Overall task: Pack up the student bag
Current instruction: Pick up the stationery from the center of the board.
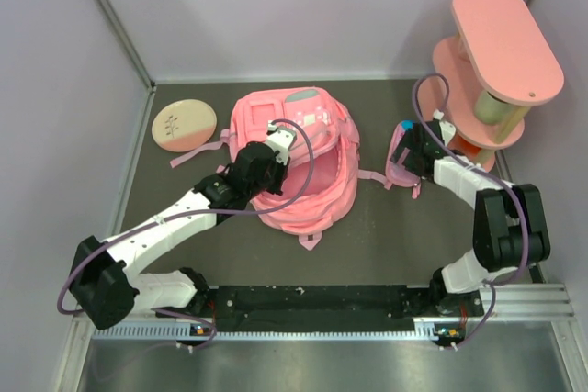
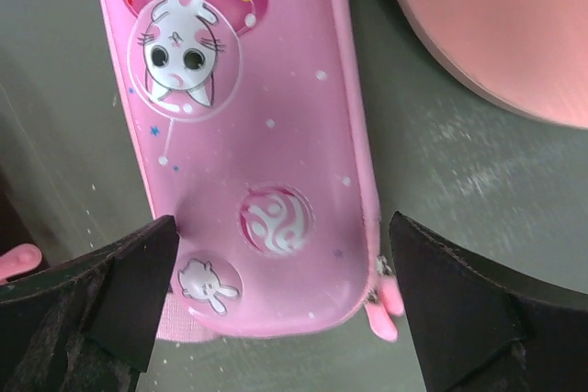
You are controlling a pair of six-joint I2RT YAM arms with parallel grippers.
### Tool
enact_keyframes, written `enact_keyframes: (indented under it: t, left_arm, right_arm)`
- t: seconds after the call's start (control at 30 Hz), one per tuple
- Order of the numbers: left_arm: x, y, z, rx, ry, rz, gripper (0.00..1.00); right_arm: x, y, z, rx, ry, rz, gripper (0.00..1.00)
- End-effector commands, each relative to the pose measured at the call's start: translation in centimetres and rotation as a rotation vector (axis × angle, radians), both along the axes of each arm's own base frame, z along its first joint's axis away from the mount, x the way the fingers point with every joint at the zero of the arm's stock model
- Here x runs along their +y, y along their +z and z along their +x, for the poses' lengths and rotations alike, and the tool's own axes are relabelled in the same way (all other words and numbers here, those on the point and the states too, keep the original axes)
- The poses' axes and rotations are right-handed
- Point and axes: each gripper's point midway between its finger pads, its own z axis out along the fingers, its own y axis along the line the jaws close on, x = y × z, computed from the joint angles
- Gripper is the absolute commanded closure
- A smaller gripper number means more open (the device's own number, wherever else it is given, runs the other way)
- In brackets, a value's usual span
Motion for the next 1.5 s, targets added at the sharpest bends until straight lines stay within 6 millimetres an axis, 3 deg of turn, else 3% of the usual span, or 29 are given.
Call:
enact_keyframes:
  t: [0.0, 0.5, 0.67, 0.77, 0.93, 1.07, 1.17, 1.3, 1.47]
  left_arm:
    - [0.0, 1.9, 0.7, -0.014, 0.048, -0.069, 1.00]
    - [-0.4, 1.2, 0.6, 0.017, 0.037, -0.064, 1.00]
    - [-0.3, 0.9, 0.5, 0.025, 0.034, -0.059, 1.00]
    - [-0.3, 0.7, 0.4, 0.030, 0.034, -0.058, 1.00]
    - [-0.4, 0.7, 0.4, 0.033, 0.027, -0.059, 1.00]
    - [-0.4, 0.7, 0.3, 0.032, 0.023, -0.061, 1.00]
    - [-0.5, 1.0, 0.2, 0.025, 0.014, -0.061, 1.00]
    - [-0.3, 1.0, 0.1, 0.023, 0.017, -0.058, 1.00]
    - [-0.4, 1.4, -0.1, 0.022, 0.006, -0.071, 1.00]
  right_arm:
    - [0.0, 1.2, 3.3, -0.069, 0.014, 0.036, 0.05]
    - [3.4, -3.5, 3.4, 0.068, 0.183, 0.140, 0.13]
    - [3.6, -4.5, 2.3, 0.130, 0.218, 0.140, 0.21]
    - [3.7, -4.6, 0.3, 0.171, 0.236, 0.148, 0.24]
    - [5.1, -2.4, -2.5, 0.155, 0.337, 0.163, 0.32]
    - [6.1, -1.6, -5.0, 0.156, 0.409, 0.183, 0.32]
    - [5.6, -0.2, -6.0, 0.145, 0.402, 0.159, 0.28]
    - [3.5, 1.6, -4.8, 0.070, 0.249, 0.099, 0.14]
    - [3.1, 2.8, -1.3, -0.009, 0.203, 0.120, 0.10]
